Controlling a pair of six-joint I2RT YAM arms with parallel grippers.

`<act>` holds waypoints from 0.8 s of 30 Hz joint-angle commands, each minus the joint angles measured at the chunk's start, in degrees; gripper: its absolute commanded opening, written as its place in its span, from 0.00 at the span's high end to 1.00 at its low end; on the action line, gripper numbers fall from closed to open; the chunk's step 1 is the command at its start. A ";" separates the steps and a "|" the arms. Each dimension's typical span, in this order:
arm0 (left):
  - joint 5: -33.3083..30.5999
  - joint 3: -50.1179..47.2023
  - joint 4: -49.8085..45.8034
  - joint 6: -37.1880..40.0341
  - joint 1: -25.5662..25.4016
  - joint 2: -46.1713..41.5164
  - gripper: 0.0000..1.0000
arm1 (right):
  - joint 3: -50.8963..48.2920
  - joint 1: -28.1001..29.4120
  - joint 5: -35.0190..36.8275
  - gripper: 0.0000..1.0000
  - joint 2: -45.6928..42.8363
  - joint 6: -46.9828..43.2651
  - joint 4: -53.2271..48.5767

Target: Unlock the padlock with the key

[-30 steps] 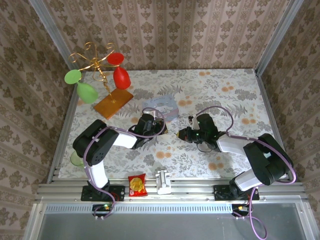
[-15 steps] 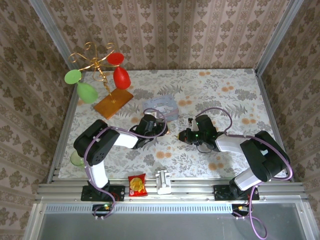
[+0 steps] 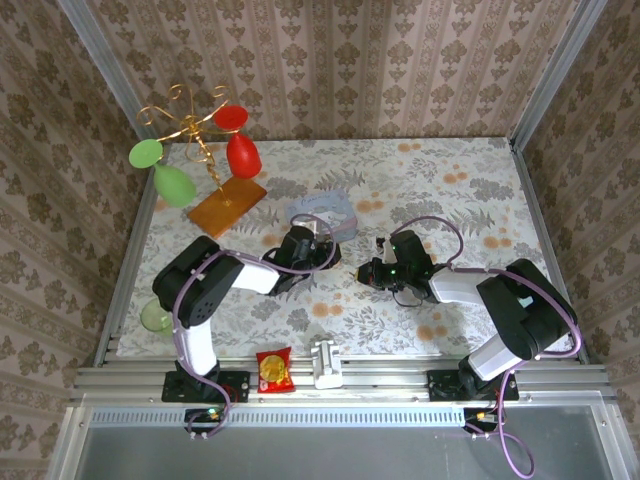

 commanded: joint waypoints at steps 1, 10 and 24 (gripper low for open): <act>1.19 0.97 -0.50 -0.44 -0.41 1.96 0.70 | -0.97 0.07 1.43 1.00 0.70 -0.19 0.72; -0.35 0.52 -2.88 -0.26 -0.26 -0.76 0.89 | -1.60 -0.11 0.31 1.00 3.69 1.73 6.38; 0.38 -3.59 7.80 -10.49 1.58 -3.16 1.00 | -3.95 -0.66 -4.89 1.00 11.82 11.76 28.94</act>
